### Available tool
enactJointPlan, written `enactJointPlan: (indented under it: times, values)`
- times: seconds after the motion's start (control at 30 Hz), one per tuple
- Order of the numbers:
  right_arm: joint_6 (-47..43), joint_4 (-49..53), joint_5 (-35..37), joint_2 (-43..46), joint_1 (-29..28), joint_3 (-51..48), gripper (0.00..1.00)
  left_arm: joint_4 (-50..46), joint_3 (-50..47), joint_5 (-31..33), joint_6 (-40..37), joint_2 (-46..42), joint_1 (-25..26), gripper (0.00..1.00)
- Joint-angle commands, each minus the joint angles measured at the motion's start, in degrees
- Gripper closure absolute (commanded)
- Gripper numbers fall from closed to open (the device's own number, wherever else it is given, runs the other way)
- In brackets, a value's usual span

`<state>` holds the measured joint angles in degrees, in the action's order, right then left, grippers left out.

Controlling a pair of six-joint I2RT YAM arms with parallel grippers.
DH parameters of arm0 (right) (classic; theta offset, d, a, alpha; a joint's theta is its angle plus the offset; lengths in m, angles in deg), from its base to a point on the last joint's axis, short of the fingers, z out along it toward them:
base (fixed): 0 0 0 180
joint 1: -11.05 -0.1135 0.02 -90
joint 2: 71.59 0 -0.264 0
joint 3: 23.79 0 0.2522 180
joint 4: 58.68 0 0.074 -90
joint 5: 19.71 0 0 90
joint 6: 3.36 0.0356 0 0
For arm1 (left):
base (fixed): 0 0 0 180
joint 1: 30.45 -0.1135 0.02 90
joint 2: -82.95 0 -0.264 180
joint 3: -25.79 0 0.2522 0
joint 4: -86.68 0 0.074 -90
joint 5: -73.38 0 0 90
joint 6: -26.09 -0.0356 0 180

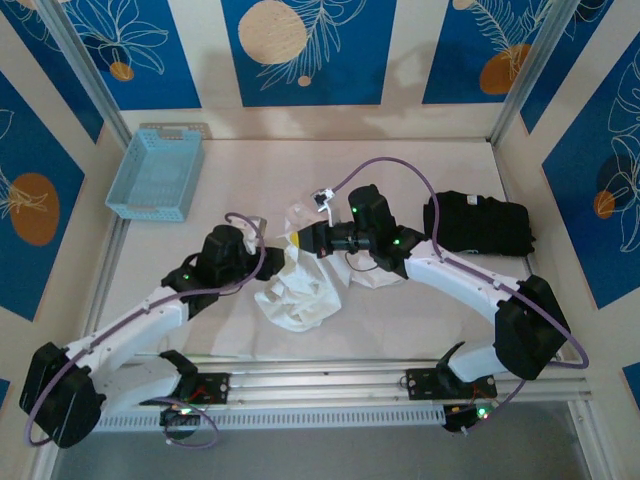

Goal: Fold the inside-out t-shirt

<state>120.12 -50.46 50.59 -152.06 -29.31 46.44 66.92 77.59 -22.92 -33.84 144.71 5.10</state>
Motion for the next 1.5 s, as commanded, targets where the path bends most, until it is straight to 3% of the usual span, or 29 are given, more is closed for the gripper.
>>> enactJointPlan:
  times: [0.0, 0.2, 0.53, 0.97, 1.07, 1.17, 1.37, 1.47]
  values:
    - [0.72, -1.33, 0.19, 1.62, 0.41, 0.4, 1.0, 1.52, 2.14, 0.99, -0.97, 1.91, 0.16, 0.63]
    - [0.79, -1.4, 0.1, 2.0, 0.46, 0.35, 1.0, 3.01, 3.24, 0.97, -2.02, 5.22, 0.26, 0.65]
    - [-2.04, 1.53, 3.76, 3.95, 1.16, -0.32, 1.0, 5.09, 3.07, -0.28, -3.78, 3.36, -0.04, 1.0]
    - [-9.77, 11.4, 12.44, 5.81, 2.75, 1.74, 1.0, 10.13, 0.05, -20.09, 2.17, -10.03, -5.39, 1.0]
    - [-11.16, 14.72, 12.76, 6.5, 4.15, 2.92, 1.0, 8.27, -0.35, -22.01, 2.63, -13.52, -7.75, 1.0]
    - [-13.24, 18.41, 13.84, 8.12, 5.3, 3.94, 1.0, 2.31, 0.37, -19.73, 0.5, -16.54, -9.87, 1.0]
    - [-18.87, 23.27, 19.72, 13.32, 5.02, 4.39, 1.0, -12.93, 4.19, -5.06, -7.43, -16.46, -10.3, 1.0]
    - [-21.41, 25.09, 25.84, 14.02, 2.64, 5.23, 1.0, -14.9, 5.55, -3.98, -8.62, -13.42, -9.81, 1.0]
